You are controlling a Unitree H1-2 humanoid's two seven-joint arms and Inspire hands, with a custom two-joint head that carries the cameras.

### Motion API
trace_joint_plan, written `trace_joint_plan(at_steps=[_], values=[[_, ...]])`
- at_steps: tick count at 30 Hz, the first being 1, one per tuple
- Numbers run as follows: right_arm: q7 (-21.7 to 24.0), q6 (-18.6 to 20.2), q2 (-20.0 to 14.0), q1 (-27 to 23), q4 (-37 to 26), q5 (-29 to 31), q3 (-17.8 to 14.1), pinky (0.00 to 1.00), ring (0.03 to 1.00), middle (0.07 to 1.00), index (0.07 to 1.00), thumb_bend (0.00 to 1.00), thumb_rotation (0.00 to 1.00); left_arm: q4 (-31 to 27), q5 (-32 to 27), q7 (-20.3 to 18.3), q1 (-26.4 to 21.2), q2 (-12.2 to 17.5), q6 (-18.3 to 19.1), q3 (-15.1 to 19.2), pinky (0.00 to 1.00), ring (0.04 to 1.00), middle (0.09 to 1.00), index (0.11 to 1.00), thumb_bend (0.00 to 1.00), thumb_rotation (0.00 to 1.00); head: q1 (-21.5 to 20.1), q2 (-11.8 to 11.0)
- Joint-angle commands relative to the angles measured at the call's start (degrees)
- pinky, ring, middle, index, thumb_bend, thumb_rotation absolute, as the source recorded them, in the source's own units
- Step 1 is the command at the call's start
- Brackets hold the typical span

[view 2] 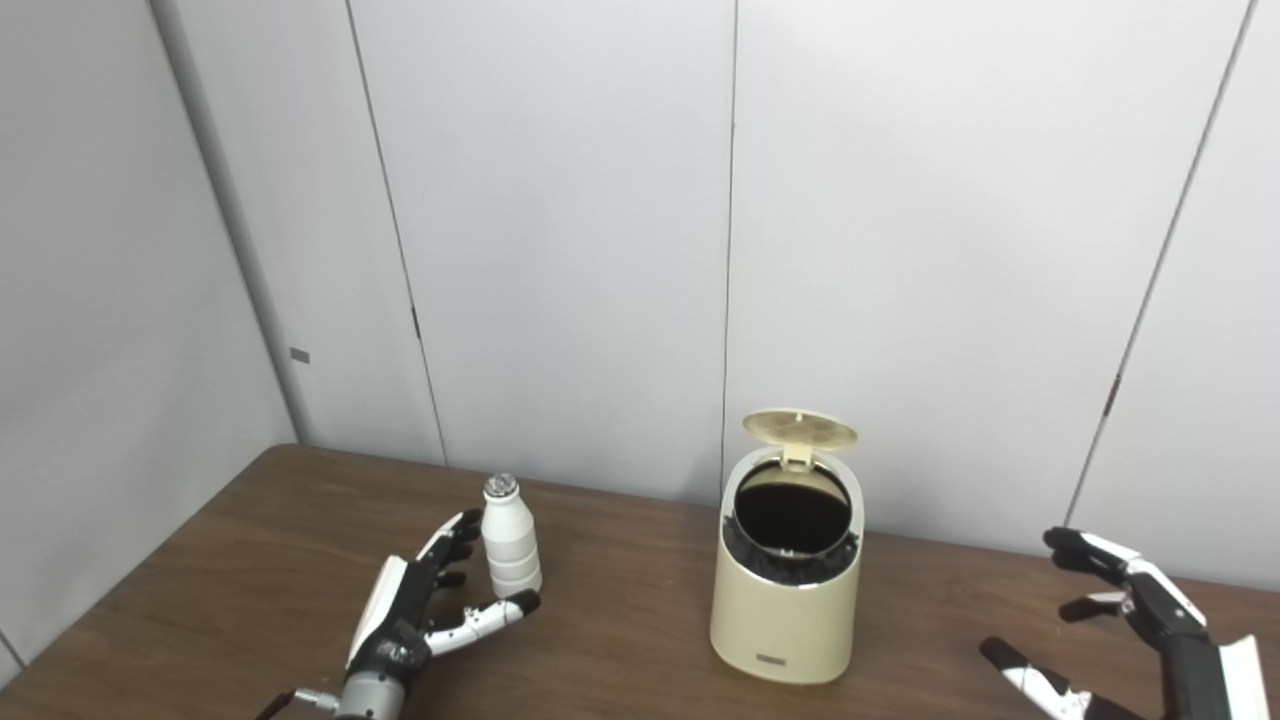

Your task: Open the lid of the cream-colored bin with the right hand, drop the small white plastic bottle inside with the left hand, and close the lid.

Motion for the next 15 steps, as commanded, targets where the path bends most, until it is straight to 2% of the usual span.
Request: trace_joint_plan(at_steps=[1,7,11,14,15], values=[[0.29,-0.31,-0.05,-1.38,-2.75,0.54,-0.52,0.44,0.670,0.733,0.672,0.49,0.00,-2.06,0.18,-0.95,-3.10,1.25,1.38,-0.29,0.79,0.872,0.884,0.914,1.00,0.39,0.03,0.00],[-0.06,0.54,0.60,-1.29,-3.56,-1.30,-0.73,0.46,0.688,0.728,0.669,0.49,0.00,-1.73,1.48,-1.30,-5.10,1.27,3.70,-1.43,0.74,0.844,0.867,0.900,1.00,0.37,-0.35,-0.25],[0.02,0.79,0.90,-1.32,-4.16,-1.53,-0.64,0.45,0.684,0.723,0.667,0.49,0.00,-2.00,2.41,-1.05,-6.12,1.12,6.05,-2.22,0.74,0.851,0.869,0.899,1.00,0.36,-0.43,-0.35],[0.25,1.56,1.18,-1.27,-4.83,-1.66,-0.47,0.45,0.686,0.722,0.665,0.48,0.00,-3.06,3.15,-0.44,-6.49,0.49,8.00,-2.30,0.74,0.856,0.880,0.912,1.00,0.30,-0.57,-0.49],[0.24,1.67,1.28,-1.29,-4.92,-1.62,-0.41,0.45,0.682,0.722,0.665,0.48,0.00,-2.99,3.62,0.47,-6.68,0.18,8.21,-2.17,0.70,0.830,0.864,0.896,1.00,0.27,-0.69,-0.53]])
